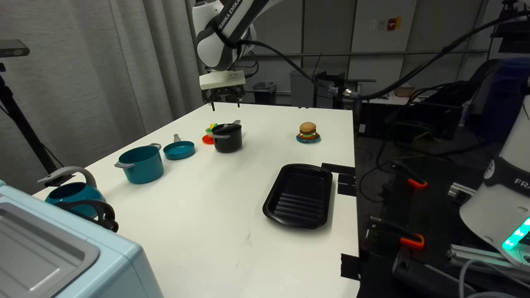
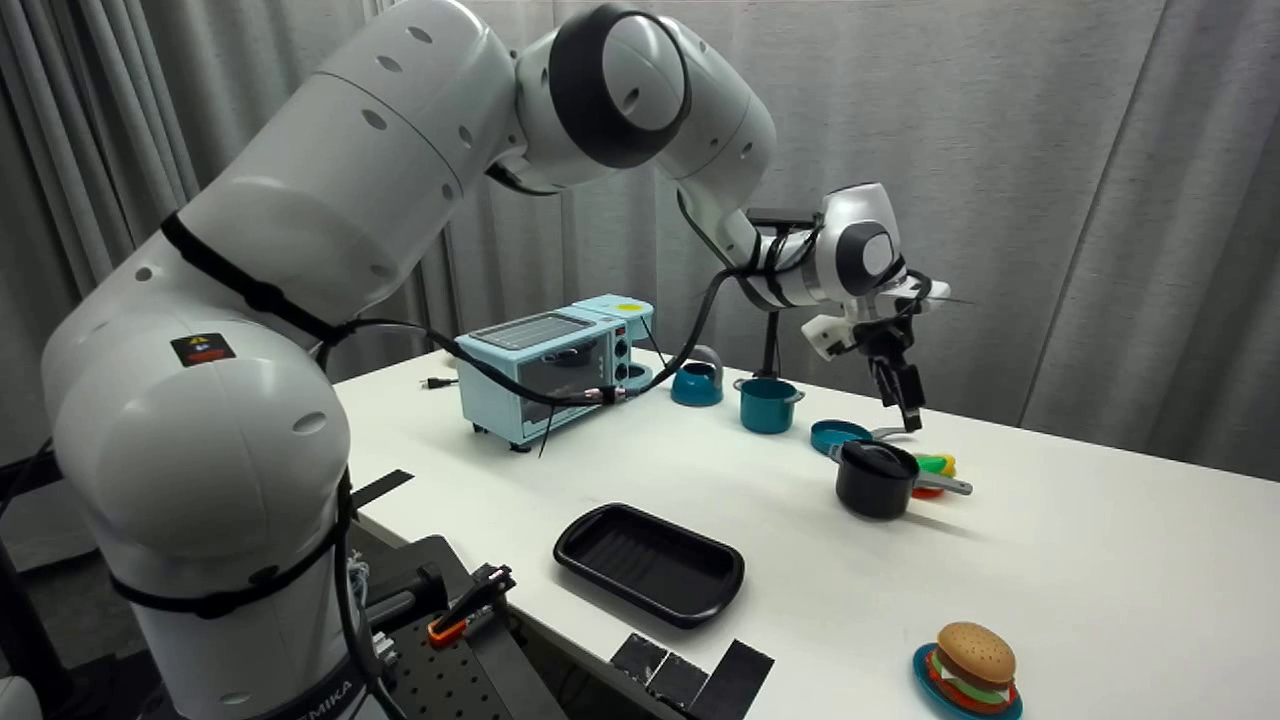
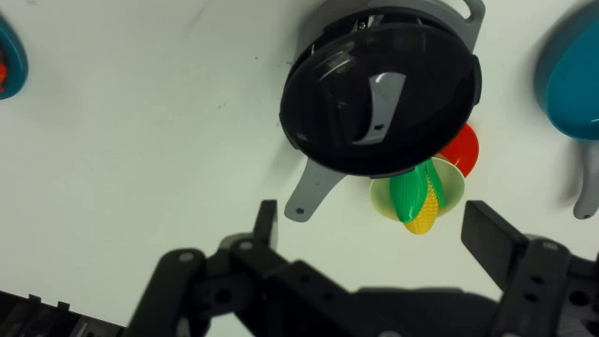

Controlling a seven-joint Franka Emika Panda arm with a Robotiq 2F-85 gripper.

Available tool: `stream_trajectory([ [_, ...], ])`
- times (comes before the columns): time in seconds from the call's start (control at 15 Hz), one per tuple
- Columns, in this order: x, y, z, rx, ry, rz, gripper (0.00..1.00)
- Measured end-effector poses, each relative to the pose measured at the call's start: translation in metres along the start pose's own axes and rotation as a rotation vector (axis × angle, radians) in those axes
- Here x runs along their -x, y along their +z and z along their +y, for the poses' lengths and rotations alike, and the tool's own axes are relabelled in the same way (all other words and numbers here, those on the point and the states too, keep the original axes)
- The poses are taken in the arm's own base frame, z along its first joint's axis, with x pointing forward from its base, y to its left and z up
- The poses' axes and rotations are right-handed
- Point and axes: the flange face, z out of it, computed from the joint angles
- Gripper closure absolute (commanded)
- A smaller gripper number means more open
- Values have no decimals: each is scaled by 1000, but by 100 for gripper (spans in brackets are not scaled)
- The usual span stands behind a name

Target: Pick the lid and put it on the black pot

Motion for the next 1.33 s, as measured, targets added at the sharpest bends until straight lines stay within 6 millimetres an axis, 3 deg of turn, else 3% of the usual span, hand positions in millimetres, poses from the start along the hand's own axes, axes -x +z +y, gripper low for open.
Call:
stream_trajectory([
  [0.53,-1,-24,12,-2,0,5,0],
  [1.33,5,-30,21,0,2,-10,0],
])
